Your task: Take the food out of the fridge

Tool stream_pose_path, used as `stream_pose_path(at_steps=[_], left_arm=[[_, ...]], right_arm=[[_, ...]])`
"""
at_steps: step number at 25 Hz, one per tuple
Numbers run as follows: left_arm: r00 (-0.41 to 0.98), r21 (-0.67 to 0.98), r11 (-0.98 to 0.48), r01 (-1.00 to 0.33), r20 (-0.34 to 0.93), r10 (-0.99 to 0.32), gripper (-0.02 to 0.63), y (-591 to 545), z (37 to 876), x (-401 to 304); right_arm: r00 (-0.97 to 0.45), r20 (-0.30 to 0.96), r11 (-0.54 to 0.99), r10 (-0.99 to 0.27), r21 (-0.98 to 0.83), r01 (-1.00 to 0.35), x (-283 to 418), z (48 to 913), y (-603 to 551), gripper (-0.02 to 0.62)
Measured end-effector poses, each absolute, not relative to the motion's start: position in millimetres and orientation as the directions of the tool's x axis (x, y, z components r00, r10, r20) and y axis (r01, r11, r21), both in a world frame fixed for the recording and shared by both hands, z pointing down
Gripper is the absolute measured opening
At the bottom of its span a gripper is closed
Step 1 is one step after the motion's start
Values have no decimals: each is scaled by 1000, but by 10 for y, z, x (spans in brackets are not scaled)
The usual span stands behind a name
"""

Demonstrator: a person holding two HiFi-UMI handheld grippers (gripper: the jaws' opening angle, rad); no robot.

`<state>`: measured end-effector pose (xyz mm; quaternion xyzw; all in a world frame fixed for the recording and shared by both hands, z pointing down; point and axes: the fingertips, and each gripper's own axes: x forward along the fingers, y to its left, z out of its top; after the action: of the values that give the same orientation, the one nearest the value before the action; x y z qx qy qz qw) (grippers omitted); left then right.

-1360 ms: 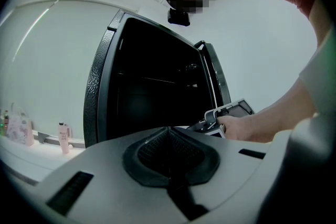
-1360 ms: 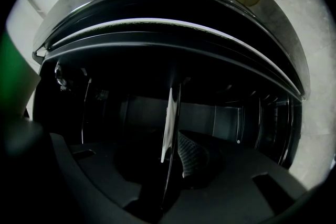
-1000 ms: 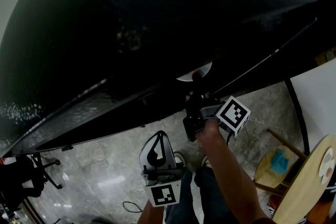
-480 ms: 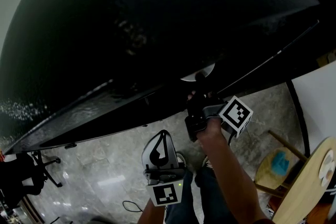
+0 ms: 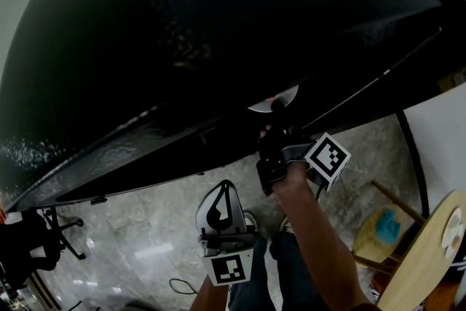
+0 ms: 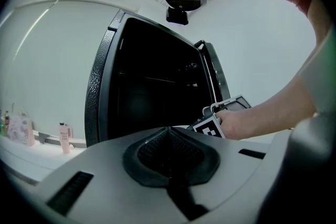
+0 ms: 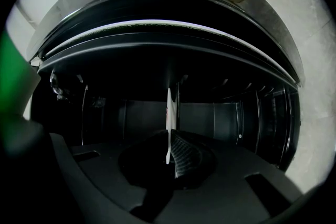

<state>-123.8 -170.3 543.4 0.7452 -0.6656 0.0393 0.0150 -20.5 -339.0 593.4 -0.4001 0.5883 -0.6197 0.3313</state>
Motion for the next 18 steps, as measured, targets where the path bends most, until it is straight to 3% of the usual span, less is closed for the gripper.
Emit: stream_pose_path(at_steps=[18], left_arm=[[111, -37, -113, -993, 68, -992, 12, -1710, 5397, -1236]], right_arm=[[-454, 111, -87, -884, -994, -73, -180, 5900, -3305, 32]])
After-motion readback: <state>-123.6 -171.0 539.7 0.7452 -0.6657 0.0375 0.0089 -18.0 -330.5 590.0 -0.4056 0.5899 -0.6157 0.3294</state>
